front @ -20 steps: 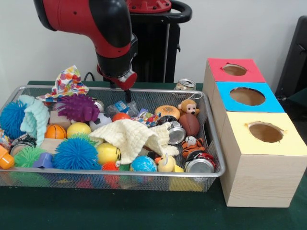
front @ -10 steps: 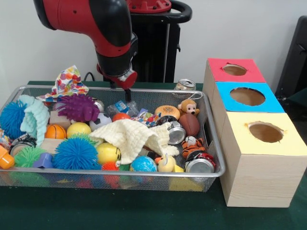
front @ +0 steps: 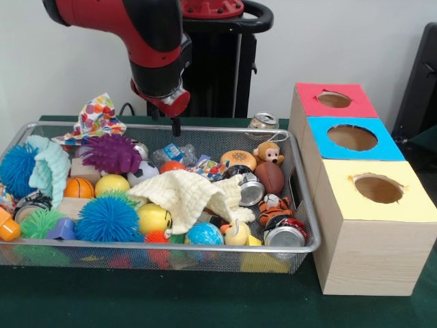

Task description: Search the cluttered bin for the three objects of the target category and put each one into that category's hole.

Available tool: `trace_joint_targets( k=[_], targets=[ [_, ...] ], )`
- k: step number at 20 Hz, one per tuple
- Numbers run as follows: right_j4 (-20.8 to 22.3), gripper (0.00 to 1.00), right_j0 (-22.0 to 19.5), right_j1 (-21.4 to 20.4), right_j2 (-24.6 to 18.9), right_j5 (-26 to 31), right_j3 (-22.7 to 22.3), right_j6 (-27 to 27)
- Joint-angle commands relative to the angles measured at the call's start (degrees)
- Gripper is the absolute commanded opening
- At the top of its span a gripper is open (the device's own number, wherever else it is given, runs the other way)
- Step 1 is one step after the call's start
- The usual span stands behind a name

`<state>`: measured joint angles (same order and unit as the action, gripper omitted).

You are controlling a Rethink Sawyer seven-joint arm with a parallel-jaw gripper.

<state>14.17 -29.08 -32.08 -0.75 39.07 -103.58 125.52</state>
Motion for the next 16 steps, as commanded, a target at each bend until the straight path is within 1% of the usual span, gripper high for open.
trace_joint_targets(
  k=[1,9,12,16],
  targets=[
    [1.5,1.0,-1.1,-2.2,-5.6,4.4,6.5,-6.5],
    [1.3,1.0,-1.2,-0.6,-6.3,1.4,6.7,-5.4],
    [1.2,1.0,-0.9,-0.3,-6.7,-0.7,6.9,-4.6],
    [0.3,1.0,-1.4,0.7,-8.6,-1.5,7.0,-5.0]
  ],
)
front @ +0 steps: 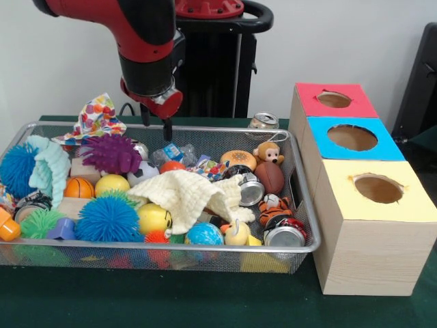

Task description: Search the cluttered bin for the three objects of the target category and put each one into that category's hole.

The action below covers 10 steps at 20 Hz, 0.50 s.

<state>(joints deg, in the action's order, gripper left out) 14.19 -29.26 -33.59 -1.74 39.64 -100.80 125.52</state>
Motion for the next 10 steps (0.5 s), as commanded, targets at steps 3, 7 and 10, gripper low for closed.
trace_joint_targets(
  k=[3,7,10],
  targets=[
    [-0.1,1.0,-1.8,2.4,-9.2,-2.2,3.9,-5.5],
    [0.0,1.0,-2.2,2.6,-10.3,-2.7,3.6,-5.2],
    [0.6,1.0,-2.4,2.4,-10.2,-2.8,3.3,-4.7]
  ],
)
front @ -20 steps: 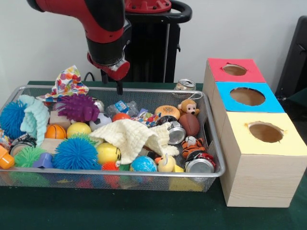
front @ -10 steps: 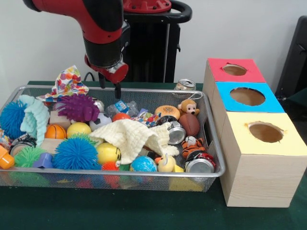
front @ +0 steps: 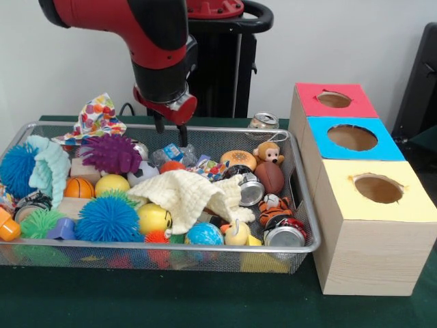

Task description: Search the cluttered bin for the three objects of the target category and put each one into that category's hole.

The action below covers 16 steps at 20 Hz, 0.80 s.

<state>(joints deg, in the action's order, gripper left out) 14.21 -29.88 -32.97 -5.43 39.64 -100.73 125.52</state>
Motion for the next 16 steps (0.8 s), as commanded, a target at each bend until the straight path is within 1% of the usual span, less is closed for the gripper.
trace_joint_targets(
  k=[1,8,12,16],
  targets=[
    [0.8,1.0,-1.8,1.9,-6.6,-2.7,3.3,-4.7],
    [2.6,1.0,-1.8,3.3,-5.7,-4.3,3.4,-3.9],
    [3.2,1.0,-1.5,4.7,-4.8,-4.0,4.2,-3.5],
    [4.2,1.0,-0.9,5.2,-3.9,-4.9,3.9,-2.8]
  ],
)
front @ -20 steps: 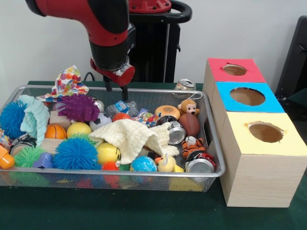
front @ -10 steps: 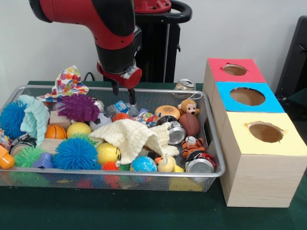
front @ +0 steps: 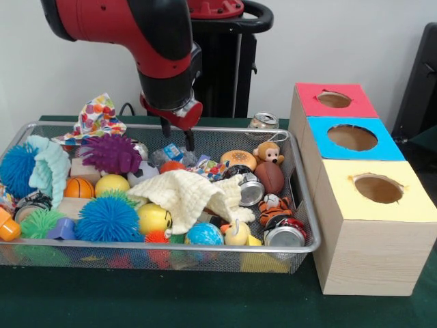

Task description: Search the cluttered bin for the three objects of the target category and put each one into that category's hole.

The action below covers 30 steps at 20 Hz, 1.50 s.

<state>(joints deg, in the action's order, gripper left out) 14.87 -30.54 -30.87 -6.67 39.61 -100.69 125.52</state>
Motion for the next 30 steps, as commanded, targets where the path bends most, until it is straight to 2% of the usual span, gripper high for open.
trace_joint_targets(
  k=[1,11,22,26,30],
  targets=[
    [3.8,1.0,-0.3,3.4,-2.5,-5.3,3.9,-2.5],
    [5.1,1.0,1.4,8.5,-0.7,-11.7,4.2,1.2],
    [4.1,1.0,4.1,11.9,1.7,-14.1,7.1,2.5],
    [3.7,1.0,4.4,11.5,1.8,-13.1,7.0,2.0],
    [2.3,1.0,5.1,9.7,1.8,-7.5,8.3,0.8]
  ],
)
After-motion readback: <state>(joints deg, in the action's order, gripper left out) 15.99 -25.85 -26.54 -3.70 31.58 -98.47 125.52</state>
